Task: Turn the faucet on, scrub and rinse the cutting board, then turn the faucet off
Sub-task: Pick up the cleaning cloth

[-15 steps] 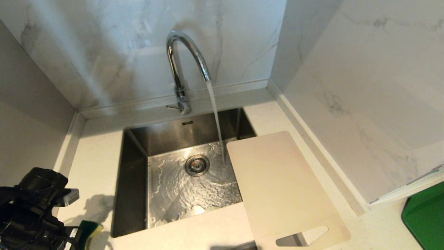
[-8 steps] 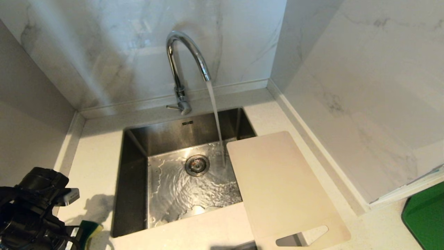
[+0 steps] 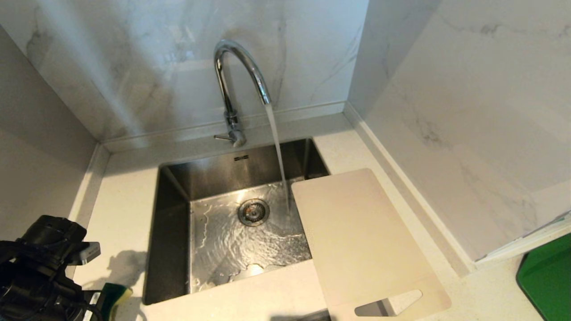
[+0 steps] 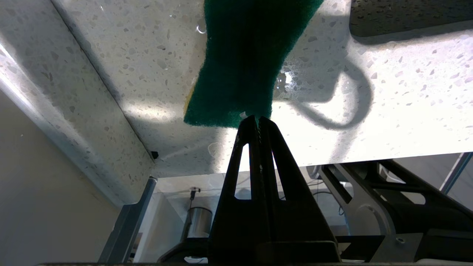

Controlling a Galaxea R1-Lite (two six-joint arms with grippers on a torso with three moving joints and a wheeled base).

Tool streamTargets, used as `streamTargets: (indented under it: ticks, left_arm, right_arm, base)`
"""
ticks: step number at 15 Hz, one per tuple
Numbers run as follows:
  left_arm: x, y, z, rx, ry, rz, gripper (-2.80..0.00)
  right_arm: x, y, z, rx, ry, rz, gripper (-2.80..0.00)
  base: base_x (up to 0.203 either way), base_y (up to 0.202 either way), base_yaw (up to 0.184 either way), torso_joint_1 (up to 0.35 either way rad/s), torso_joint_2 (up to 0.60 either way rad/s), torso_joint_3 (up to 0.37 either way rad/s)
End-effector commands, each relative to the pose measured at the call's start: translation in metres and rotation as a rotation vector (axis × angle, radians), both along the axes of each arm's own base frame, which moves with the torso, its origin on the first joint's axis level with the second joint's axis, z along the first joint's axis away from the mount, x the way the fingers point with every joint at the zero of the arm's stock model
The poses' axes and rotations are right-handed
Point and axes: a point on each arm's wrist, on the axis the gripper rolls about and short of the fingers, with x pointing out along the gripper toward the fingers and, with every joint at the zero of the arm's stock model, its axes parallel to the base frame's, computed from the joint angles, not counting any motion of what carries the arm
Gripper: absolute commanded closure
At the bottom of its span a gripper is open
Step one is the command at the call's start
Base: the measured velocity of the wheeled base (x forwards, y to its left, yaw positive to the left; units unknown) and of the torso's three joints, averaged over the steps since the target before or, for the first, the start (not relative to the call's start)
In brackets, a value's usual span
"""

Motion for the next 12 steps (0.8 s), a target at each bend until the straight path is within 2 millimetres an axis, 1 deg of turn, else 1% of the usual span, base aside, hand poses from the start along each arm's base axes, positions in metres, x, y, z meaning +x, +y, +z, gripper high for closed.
streamTargets:
  ticks: [1, 12]
  left_arm:
    - [-0.0002, 0.0002, 0.0001, 0.0, 0.001, 0.004, 0.0]
    - [-0.0003, -0.0066, 0.0004, -0.002, -0.001, -0.029, 0.0]
  right_arm:
    - [0.0001, 0.0, -0.0004, 0.0, 0.001, 0.0, 0.0]
    - [0.0001, 0.0, -0.0004, 0.001, 0.001, 0.0, 0.0]
  base:
    - [0.0, 0.0, 0.0, 0.0, 0.0, 0.0]
    - [0.0, 0.0, 0.0, 0.0, 0.0, 0.0]
